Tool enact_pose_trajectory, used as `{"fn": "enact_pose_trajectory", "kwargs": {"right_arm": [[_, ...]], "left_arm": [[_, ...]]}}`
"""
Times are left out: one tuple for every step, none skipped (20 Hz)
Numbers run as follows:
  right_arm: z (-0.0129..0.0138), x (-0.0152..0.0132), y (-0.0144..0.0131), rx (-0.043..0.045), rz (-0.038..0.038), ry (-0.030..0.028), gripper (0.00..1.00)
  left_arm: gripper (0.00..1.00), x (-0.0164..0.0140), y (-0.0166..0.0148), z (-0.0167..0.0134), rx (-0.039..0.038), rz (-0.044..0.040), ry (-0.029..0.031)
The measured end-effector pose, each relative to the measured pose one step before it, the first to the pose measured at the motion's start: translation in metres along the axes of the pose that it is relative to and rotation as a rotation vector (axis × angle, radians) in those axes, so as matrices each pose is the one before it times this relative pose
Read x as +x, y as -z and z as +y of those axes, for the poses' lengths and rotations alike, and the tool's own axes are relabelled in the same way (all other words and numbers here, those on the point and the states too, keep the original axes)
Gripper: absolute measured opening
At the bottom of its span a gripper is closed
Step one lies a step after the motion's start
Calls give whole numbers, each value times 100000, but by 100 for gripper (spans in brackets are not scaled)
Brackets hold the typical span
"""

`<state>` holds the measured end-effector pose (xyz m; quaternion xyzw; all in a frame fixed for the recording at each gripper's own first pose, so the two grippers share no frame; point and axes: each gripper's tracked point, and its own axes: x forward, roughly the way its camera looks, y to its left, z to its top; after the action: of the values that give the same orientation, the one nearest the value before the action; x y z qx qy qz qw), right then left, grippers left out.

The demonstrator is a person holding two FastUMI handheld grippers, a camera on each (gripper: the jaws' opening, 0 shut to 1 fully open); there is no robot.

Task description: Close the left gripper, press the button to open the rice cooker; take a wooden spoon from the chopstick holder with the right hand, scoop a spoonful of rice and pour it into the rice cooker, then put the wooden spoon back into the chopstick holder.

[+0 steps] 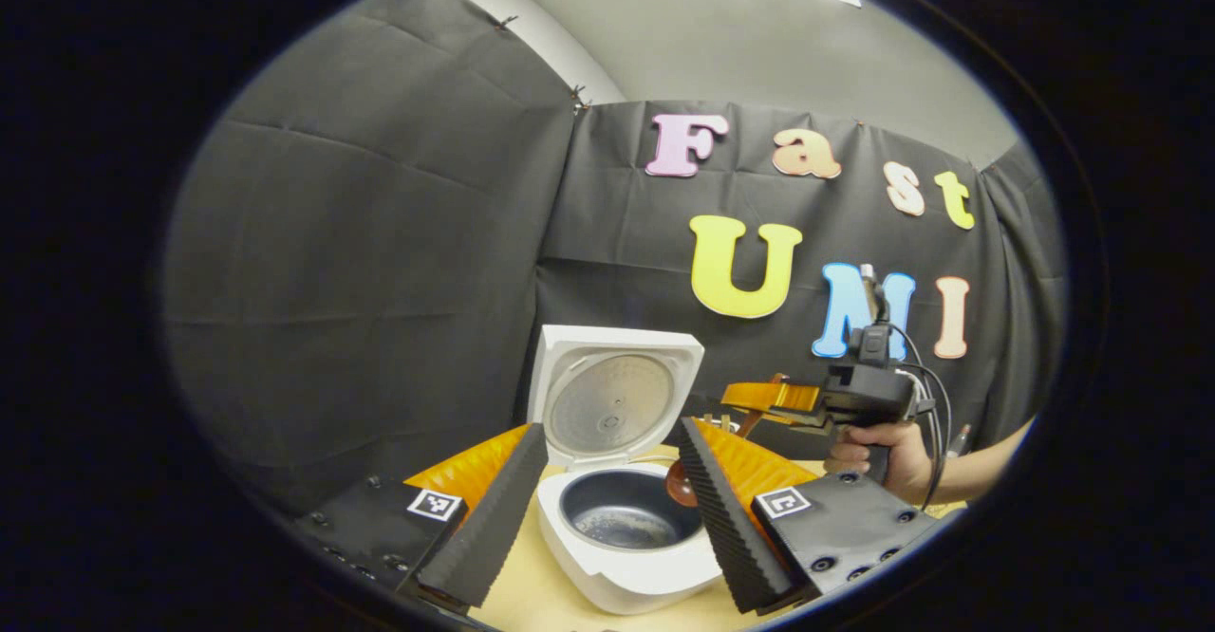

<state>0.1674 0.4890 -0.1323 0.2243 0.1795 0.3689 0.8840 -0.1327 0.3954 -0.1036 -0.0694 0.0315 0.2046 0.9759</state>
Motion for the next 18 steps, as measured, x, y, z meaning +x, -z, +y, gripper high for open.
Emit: {"fn": "enact_pose_trajectory", "kwargs": {"right_arm": [[-592, -749, -676, 3731, -1230, 818, 10], [-527, -506, -497, 3239, -1171, 527, 10], [-562, -586, -455, 2782, -1103, 719, 10], [-681, -594, -320, 2276, -1211, 937, 10], [-581, -740, -605, 2053, -1481, 1021, 10], [-354, -641, -556, 1856, -1648, 858, 10], [-419, -744, -709, 1726, -1823, 699, 10], [-327, -637, -485, 1368, -1259, 761, 10], [-381, -635, -560, 661, -1133, 969, 10], [-282, -497, -553, 214, -1474, 951, 10], [-392, -574, -706, -230, -1502, 838, 10], [-297, -675, -616, -216, -1499, 901, 10], [-340, -831, -733, -95, -1335, 625, 10], [-453, -1334, -781, 118, -1288, 882, 10], [-697, -1134, -754, 391, -1650, 1661, 10], [-1088, -1157, -951, 479, -1662, 1724, 10], [-950, -1234, -936, 567, -2066, 2024, 10], [-1186, -1119, -883, 197, -2052, 2327, 10]], "left_arm": [[96, 134, -131, -833, -294, -11, 1412], [96, 206, -6, -918, -65, 45, 1490], [97, 163, -87, -841, 148, -129, 1662], [97, 271, -60, -1041, 167, -10, 1887], [97, 204, -99, -1080, 266, 68, 1908], [97, 485, 209, -1023, 465, 590, 1752], [96, 562, 334, -842, 539, 1034, 1167], [96, 551, 135, -866, 199, 511, 1470], [97, 457, 40, -968, -439, 241, 1826], [97, 372, 107, -915, -507, 363, 1510], [97, 359, 115, -909, -308, 695, 1112], [97, 316, 138, -865, -218, 562, 1073], [96, 134, 39, -964, -58, 97, 1368], [96, 97, -36, -986, 97, 24, 1648], [97, 6, -167, -1117, 518, -130, 1730], [97, 175, -45, -1082, 835, 13, 1679], [97, 44, -16, -1043, 927, 94, 1884], [97, 86, 70, -920, 975, 166, 1737]]}}
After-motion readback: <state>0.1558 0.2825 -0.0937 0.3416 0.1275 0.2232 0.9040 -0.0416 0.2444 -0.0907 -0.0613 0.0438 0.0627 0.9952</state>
